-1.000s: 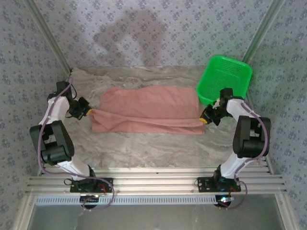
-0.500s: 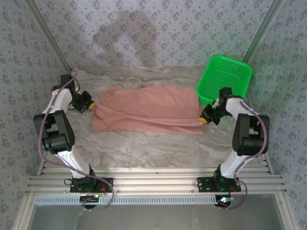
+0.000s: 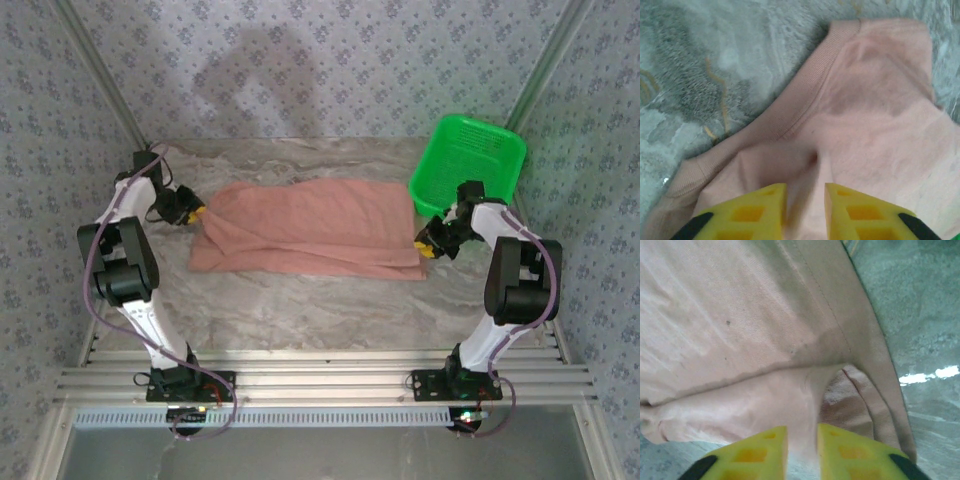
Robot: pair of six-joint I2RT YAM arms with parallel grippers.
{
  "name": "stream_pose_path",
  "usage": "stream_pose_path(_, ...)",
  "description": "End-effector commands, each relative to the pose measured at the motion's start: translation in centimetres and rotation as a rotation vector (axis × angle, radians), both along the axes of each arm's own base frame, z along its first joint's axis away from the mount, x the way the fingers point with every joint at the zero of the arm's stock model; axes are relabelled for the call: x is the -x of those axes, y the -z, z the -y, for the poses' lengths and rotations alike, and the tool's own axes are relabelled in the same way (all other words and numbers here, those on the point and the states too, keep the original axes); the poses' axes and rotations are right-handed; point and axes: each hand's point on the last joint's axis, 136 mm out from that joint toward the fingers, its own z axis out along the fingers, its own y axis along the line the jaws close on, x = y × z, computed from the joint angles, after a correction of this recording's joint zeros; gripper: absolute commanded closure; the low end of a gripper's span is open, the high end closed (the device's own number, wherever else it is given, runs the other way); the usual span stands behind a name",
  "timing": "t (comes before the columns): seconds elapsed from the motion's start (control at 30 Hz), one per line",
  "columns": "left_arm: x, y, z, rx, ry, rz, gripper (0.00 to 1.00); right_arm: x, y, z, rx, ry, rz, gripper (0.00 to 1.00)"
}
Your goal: Fold and stack the t-shirts
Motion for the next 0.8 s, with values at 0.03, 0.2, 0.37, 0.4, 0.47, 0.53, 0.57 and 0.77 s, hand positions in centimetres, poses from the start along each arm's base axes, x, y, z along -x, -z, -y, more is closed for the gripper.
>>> stream_pose_path(0.03,-2.3,-4.1,0.1,0.043,-0.006,0.138,0.50,-1.9,-3.8,-0.1,0.017,-0.016,0.136,0.59)
stream_pose_path(0.2,-2.4,-9.0,0.4,0.085,-0.028,0.235,0.42,-3.9,-11.0,-0.7,0.023,-0.076,0.359,0.43)
stream_pose_path(0.37,1.6,-9.6,2.5,0.163,-0.035,0.213,0.37,-2.6,-17.4,-3.5,-0.040,-0.198,0.575,0.16)
stream_pose_path(0.4,2.6,-9.3,3.1,0.178,-0.035,0.197,0.36,-1.9,-18.4,-4.4,-0.055,-0.224,0.615,0.10)
stream_pose_path(0.47,4.9,-7.9,4.2,0.194,-0.042,0.148,0.34,-0.6,-19.7,-5.7,-0.069,-0.258,0.677,0.00)
stream_pose_path(0.53,6.4,-6.1,5.1,0.204,-0.048,0.115,0.34,1.0,-19.4,-7.4,-0.094,-0.288,0.692,0.00)
stream_pose_path(0.57,7.1,-5.1,5.3,0.201,-0.061,0.089,0.34,1.7,-18.9,-8.1,-0.104,-0.305,0.685,0.00)
stream_pose_path(0.77,8.2,-0.1,6.2,0.259,-0.163,0.012,0.35,5.6,-15.8,-11.3,-0.123,-0.417,0.616,0.00)
